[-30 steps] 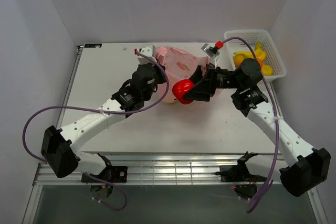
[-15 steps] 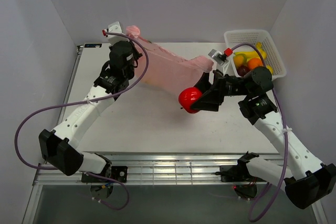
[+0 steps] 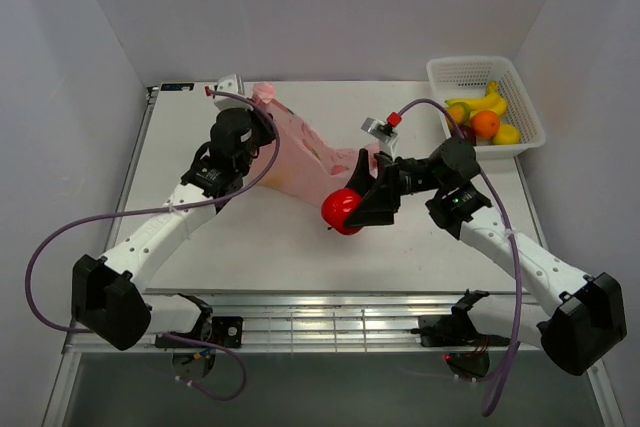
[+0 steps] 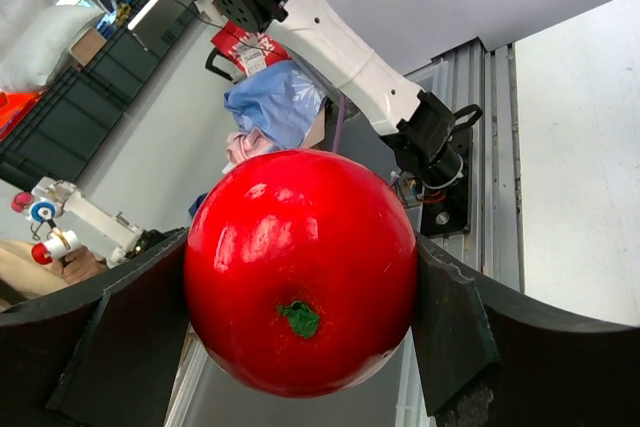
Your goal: Take the fake fruits out of the plastic bag
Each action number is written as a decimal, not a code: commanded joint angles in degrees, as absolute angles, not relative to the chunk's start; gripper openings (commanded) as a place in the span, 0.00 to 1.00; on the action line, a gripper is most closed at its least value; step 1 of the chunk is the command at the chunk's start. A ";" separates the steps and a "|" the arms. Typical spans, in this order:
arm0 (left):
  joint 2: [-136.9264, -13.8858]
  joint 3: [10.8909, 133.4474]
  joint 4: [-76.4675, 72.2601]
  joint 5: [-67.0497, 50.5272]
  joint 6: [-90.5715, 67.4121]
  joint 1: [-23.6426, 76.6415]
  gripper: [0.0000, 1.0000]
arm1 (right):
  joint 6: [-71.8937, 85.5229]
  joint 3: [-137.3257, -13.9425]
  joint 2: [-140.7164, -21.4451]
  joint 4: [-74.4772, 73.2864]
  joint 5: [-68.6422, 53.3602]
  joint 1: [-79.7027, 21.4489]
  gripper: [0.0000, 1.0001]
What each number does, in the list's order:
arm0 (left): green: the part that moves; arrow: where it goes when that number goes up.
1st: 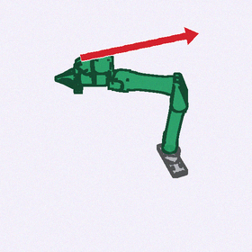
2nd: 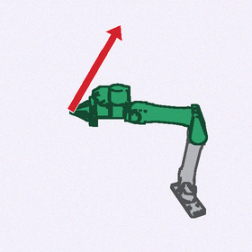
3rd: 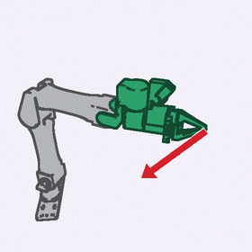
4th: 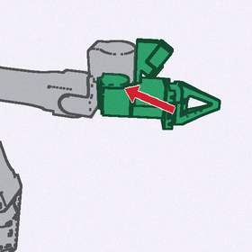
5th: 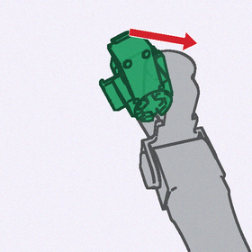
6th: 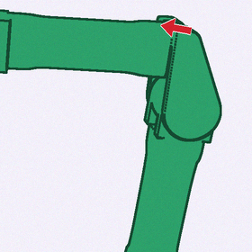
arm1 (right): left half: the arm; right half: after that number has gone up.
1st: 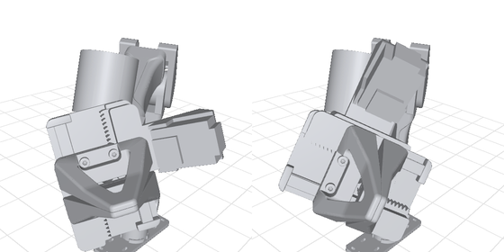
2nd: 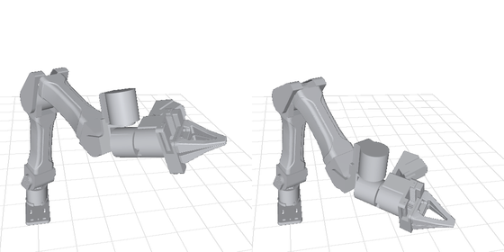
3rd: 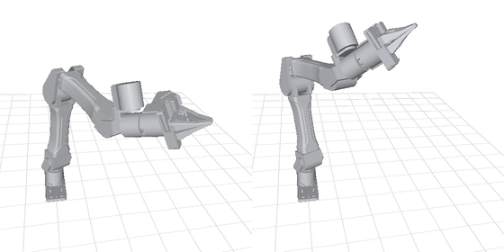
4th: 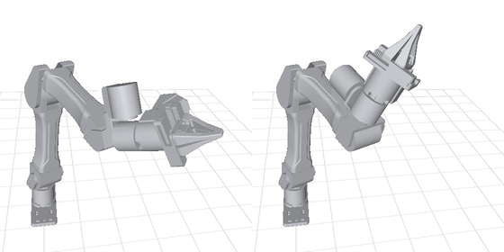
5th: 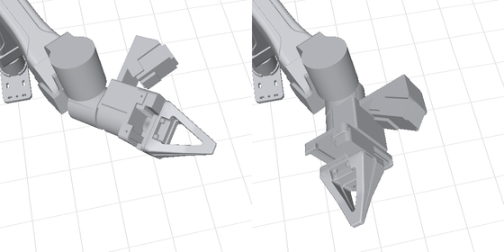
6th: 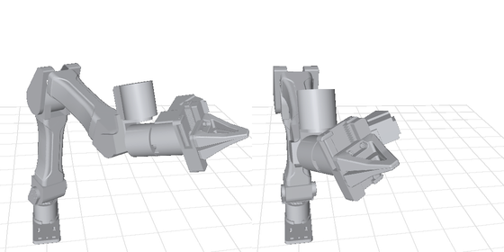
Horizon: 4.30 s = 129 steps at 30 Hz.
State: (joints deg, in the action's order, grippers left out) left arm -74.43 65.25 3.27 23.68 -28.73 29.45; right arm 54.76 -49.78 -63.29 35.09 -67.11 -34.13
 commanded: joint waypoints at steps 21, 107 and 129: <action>-63.55 46.93 -2.73 26.00 -41.93 41.40 0.00 | 76.70 -77.78 -83.59 62.75 -69.96 -36.49 0.08; -60.73 45.09 3.34 22.94 -27.25 36.12 0.00 | 0.26 -87.89 -100.01 -5.80 1.67 -47.90 0.90; -64.24 51.85 0.53 19.95 -23.73 36.30 0.00 | 14.76 -87.28 -117.24 15.28 -5.53 -48.51 0.90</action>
State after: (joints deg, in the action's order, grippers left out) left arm -63.42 49.15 1.96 21.37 -25.04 36.12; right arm 10.28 -87.94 -116.79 5.08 -2.81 -47.75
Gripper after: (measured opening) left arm 0.023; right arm 0.903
